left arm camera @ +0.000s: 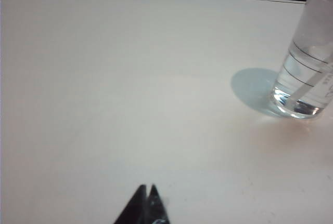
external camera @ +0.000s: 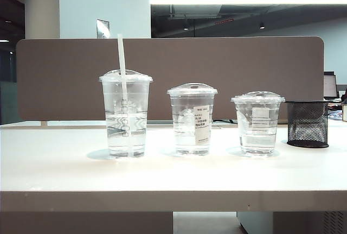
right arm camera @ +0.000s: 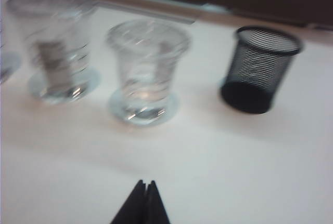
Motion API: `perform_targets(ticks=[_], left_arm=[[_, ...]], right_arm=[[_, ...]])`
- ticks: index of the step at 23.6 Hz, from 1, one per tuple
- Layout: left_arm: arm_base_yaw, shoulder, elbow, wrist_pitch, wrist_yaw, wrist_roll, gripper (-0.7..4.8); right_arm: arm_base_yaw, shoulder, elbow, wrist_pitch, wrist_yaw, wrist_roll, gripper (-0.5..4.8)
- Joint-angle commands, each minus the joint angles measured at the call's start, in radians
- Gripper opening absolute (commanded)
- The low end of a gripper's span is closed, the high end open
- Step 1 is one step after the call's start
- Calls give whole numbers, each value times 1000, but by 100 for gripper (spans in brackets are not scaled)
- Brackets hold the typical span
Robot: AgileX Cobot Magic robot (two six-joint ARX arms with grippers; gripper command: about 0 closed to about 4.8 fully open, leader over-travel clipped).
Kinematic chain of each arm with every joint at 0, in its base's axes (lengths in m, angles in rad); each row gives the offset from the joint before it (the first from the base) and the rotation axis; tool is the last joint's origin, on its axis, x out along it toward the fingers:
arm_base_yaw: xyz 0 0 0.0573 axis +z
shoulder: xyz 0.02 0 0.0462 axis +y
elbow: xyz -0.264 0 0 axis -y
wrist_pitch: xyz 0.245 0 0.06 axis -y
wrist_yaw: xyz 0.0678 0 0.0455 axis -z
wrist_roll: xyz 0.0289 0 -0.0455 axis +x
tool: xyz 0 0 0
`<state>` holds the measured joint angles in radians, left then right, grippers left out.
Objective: Pick up the straw and insert it into the large coffee cup.
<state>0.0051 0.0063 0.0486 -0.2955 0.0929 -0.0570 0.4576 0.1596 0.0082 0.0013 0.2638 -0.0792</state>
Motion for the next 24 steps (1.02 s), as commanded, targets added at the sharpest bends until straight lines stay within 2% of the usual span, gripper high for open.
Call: perform_targets(ticks=[1,2,4,8,11,14,21,24], left_arm=[[0,1,-3,7,-3,4,-3],[0,1,-3,6,-3,4,-3],[0,1,-3,6,-3,4,-3],[0,1,-3,6,-3,4,-3],[0,1,-3,6,-3,4,-3],[0,1,-3,6,-3,4,-3],[0,1,-3,6,-3,4,-3],[0,1,-3,6,-3,4,-3]], right_arm=[[-144,-88,-4,38,-95,32,-8],[-220,-124,-4,40,-158,57,-8],[-298,-148,-4,39,-208,80,-8],[-402,-159,-4,6,-254,126,-8],[-462,-159,-5,-88,-267,164,-8],[-472,-158,-5,-196,-266,166,-8],[-475,-159,-5,-192,-262,126,-8],[-475,-159,-5,-192,-262,69,-8]])
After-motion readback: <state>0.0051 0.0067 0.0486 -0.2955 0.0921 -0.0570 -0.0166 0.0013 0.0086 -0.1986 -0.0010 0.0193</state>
